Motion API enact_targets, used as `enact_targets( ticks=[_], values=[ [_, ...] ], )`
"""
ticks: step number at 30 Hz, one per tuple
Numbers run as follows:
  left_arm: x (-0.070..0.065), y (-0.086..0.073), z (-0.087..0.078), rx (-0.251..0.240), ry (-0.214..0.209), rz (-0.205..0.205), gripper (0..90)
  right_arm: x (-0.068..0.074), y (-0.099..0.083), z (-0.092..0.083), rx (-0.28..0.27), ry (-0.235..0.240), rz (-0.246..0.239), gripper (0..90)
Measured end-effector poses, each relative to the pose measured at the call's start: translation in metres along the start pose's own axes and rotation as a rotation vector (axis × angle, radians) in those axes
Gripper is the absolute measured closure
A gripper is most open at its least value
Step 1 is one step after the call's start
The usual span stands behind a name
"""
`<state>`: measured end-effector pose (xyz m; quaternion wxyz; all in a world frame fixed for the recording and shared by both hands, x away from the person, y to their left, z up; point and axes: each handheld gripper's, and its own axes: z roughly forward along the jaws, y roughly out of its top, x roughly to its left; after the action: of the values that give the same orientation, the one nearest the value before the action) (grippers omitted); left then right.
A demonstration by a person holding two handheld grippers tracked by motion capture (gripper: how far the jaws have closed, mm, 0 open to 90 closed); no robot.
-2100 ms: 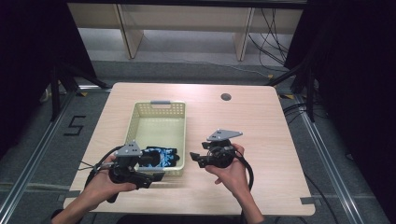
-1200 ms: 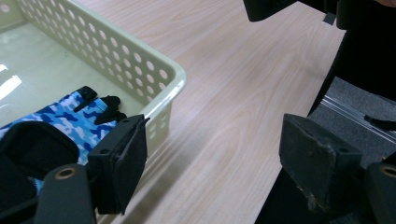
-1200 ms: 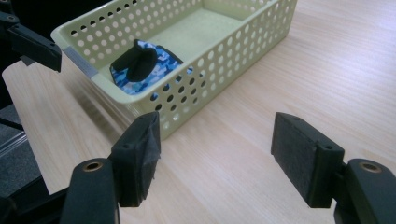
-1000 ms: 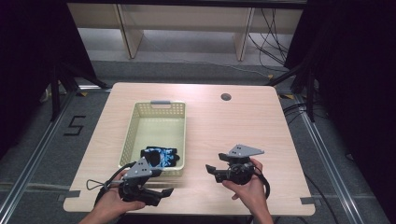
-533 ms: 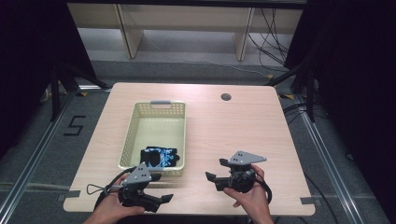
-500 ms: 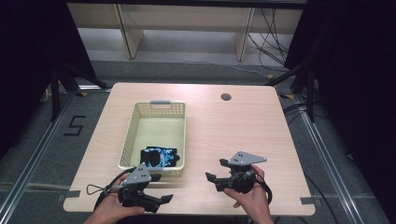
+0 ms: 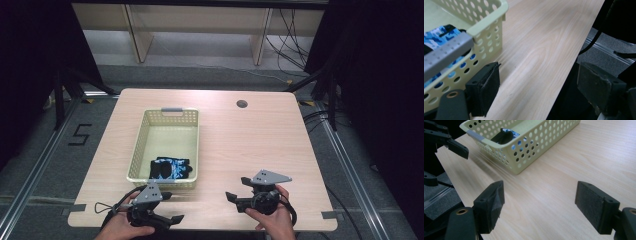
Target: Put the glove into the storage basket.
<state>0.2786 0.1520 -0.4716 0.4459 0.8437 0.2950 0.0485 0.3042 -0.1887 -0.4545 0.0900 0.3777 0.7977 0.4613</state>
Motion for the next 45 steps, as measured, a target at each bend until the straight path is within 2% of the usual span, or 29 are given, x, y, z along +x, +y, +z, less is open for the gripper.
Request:
enact_targets(
  ticks=[1,3,4,5,6,7,8,9,10,12,13,14,15,16,21,27,28,29,30,31,33,34,35,36,38,41,42,44,45],
  values=[
    [0.000,-0.002,0.001,0.003,0.001,-0.006,18.3,0.000,-0.002,-0.001,0.003,-0.004,-0.002,24.9],
    [0.002,-0.004,0.001,0.007,0.009,0.026,18.4,0.000,-0.005,-0.003,0.016,-0.009,0.018,24.8],
    [0.001,-0.005,0.001,0.007,0.010,0.000,18.4,-0.002,-0.007,-0.004,0.009,0.000,0.008,24.8],
    [0.003,-0.006,0.001,0.016,0.016,0.017,18.4,-0.003,-0.008,-0.004,0.000,0.009,0.005,24.7],
    [0.003,-0.007,0.001,0.018,0.012,0.011,18.4,0.000,-0.010,-0.006,0.006,0.003,0.046,24.4],
    [0.001,-0.010,0.002,0.003,0.006,-0.018,18.4,-0.001,-0.011,-0.007,0.006,0.001,0.033,23.9],
    [0.002,-0.011,0.002,0.009,0.005,-0.011,18.4,-0.003,-0.012,-0.008,-0.005,0.012,0.011,22.6],
    [0.002,-0.012,0.002,0.011,0.008,-0.013,18.4,-0.001,-0.014,-0.009,-0.005,0.016,0.027,22.2],
    [0.003,-0.014,0.002,0.024,0.021,0.001,18.4,-0.004,-0.014,-0.009,-0.010,0.018,-0.004,22.0],
    [0.003,-0.016,0.003,0.028,0.013,0.021,18.4,-0.003,-0.017,-0.012,-0.009,-0.002,0.009,20.9],
    [0.002,-0.018,0.003,0.026,0.016,0.010,18.4,-0.003,-0.019,-0.013,-0.006,-0.004,0.013,20.3],
    [0.002,-0.019,0.004,0.026,0.014,0.021,18.4,0.000,-0.020,-0.014,0.000,0.006,0.053,20.0],
    [0.002,-0.020,0.003,0.045,0.023,0.014,18.4,-0.002,-0.022,-0.015,-0.002,-0.001,0.016,19.7],
    [0.002,-0.021,0.004,0.040,0.023,0.016,18.4,0.000,-0.024,-0.015,-0.004,0.009,0.036,19.2],
    [-0.002,-0.026,0.007,0.058,0.012,0.015,18.3,0.000,-0.032,-0.015,0.012,0.008,0.023,19.1],
    [-0.004,-0.031,0.011,0.089,0.017,0.058,18.4,0.005,-0.042,-0.013,0.083,-0.013,0.031,19.1],
    [-0.005,-0.032,0.012,0.086,0.022,0.044,18.4,0.003,-0.043,-0.012,0.065,-0.009,-0.004,19.0],
    [-0.005,-0.033,0.011,0.095,0.026,0.052,18.4,0.005,-0.044,-0.013,0.088,-0.005,0.027,18.7],
    [-0.003,-0.034,0.011,0.102,0.031,0.065,18.3,0.004,-0.046,-0.012,0.085,-0.017,0.000,17.2],
    [-0.002,-0.034,0.011,0.099,0.027,0.081,18.3,0.005,-0.046,-0.012,0.091,-0.014,0.011,16.5],
    [-0.003,-0.036,0.011,0.097,0.030,0.051,18.3,0.005,-0.048,-0.011,0.092,-0.015,-0.001,16.5],
    [-0.003,-0.036,0.011,0.092,0.030,0.057,18.3,0.006,-0.048,-0.010,0.092,-0.014,-0.002,16.5],
    [-0.001,-0.035,0.011,0.118,0.037,0.097,17.9,0.006,-0.049,-0.010,0.091,-0.014,-0.005,16.5],
    [-0.003,-0.037,0.011,0.119,0.036,0.071,17.8,0.007,-0.049,-0.010,0.105,-0.013,0.002,16.5],
    [-0.006,-0.038,0.013,0.102,0.036,0.071,17.8,0.007,-0.050,-0.008,0.107,-0.010,-0.008,16.5],
    [-0.008,-0.036,0.012,0.099,0.031,0.110,17.7,0.008,-0.051,-0.008,0.112,-0.016,-0.013,16.5],
    [-0.010,-0.037,0.013,0.088,0.026,0.079,17.7,0.007,-0.051,-0.008,0.116,-0.012,-0.015,16.5],
    [-0.010,-0.037,0.013,0.096,0.031,0.116,17.6,0.008,-0.051,-0.008,0.120,-0.021,-0.002,16.5],
    [-0.011,-0.038,0.013,0.103,0.035,0.096,17.6,0.008,-0.051,-0.008,0.119,-0.027,-0.006,16.5]
  ],
)
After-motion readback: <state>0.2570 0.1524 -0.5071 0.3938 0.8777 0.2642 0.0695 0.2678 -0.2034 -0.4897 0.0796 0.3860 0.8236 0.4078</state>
